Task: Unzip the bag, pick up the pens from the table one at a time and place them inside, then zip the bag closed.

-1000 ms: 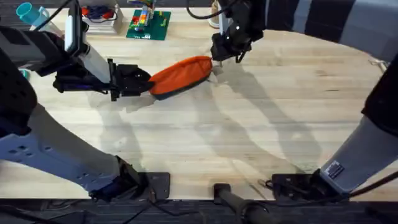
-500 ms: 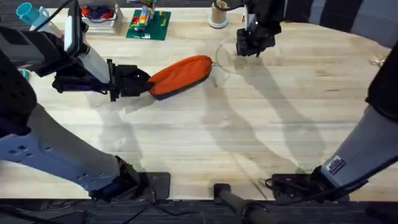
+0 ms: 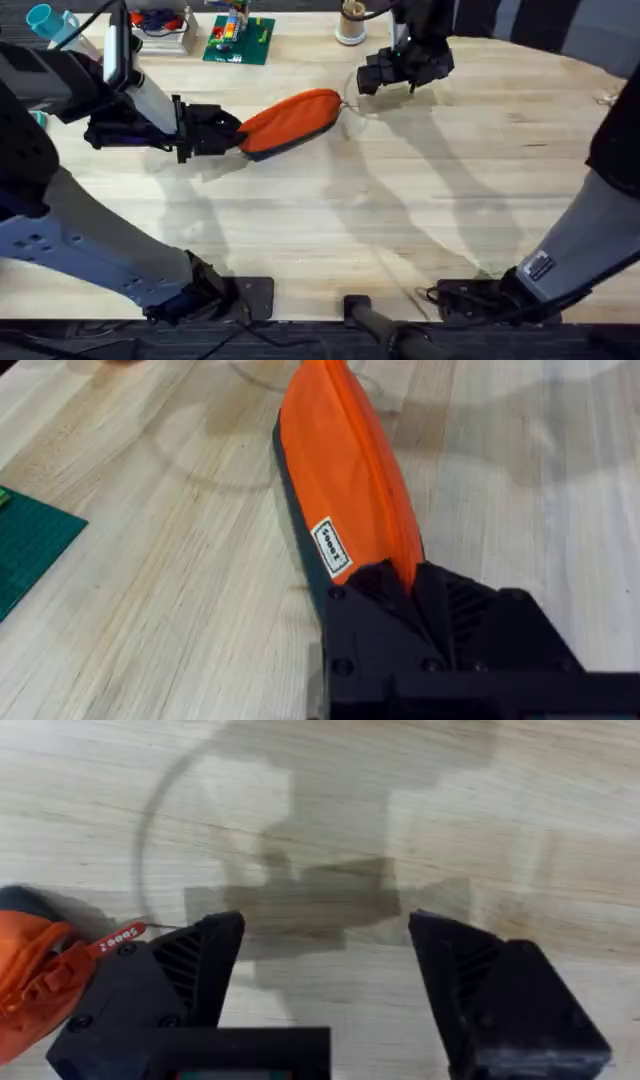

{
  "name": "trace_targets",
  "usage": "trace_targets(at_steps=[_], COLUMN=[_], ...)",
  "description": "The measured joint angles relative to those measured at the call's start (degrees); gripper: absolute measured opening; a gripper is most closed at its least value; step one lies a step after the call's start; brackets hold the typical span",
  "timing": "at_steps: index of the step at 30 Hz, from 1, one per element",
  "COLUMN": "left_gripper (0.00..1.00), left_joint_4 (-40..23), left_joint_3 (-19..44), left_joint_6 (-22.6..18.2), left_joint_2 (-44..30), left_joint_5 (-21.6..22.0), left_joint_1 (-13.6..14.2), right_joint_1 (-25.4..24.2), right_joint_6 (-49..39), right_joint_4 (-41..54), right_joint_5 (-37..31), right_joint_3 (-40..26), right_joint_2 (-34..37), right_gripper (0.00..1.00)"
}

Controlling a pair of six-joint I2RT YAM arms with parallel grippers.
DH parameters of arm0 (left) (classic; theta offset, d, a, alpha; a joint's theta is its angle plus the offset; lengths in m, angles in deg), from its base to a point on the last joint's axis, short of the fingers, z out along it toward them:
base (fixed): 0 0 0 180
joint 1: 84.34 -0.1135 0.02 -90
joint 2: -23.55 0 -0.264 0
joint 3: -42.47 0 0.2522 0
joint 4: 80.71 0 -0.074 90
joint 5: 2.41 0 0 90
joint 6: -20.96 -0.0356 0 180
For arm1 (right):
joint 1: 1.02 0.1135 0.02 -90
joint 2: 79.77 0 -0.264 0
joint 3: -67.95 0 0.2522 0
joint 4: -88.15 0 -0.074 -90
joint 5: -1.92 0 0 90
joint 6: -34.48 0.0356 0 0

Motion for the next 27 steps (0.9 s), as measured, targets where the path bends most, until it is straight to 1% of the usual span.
trace_targets(at_steps=[4,8,12,18,20,23,24,27], left_gripper=[0.042,0.042,0.042,0.042,0.042,0.042,0.042,0.042], left_joint_4=[0.0,0.0,0.0,0.0,0.0,0.0,0.0,0.0], left_joint_3=[0.0,0.0,0.0,0.0,0.0,0.0,0.0,0.0], left_joint_6=[0.0,0.0,0.0,0.0,0.0,0.0,0.0,0.0], left_joint_2=[0.0,0.0,0.0,0.0,0.0,0.0,0.0,0.0], left_joint_5=[0.0,0.0,0.0,0.0,0.0,0.0,0.0,0.0], left_joint_1=[0.0,0.0,0.0,0.0,0.0,0.0,0.0,0.0], right_joint_1=[0.0,0.0,0.0,0.0,0.0,0.0,0.2,0.8], right_joint_6=[0.0,0.0,0.0,-1.0,-2.4,-5.5,-8.3,-11.1], right_joint_4=[0.3,2.4,8.0,16.3,18.6,21.0,21.5,21.7], right_joint_5=[0.0,0.0,0.0,0.7,2.5,7.1,11.4,14.1], right_joint_3=[-0.8,-3.0,-6.0,-13.0,-15.2,-18.0,-19.4,-19.8], right_joint_2=[0.0,-0.3,-2.0,-4.9,-6.0,-7.9,-9.7,-11.7], right_gripper=[0.996,0.998,0.997,0.997,0.997,0.997,0.997,0.997])
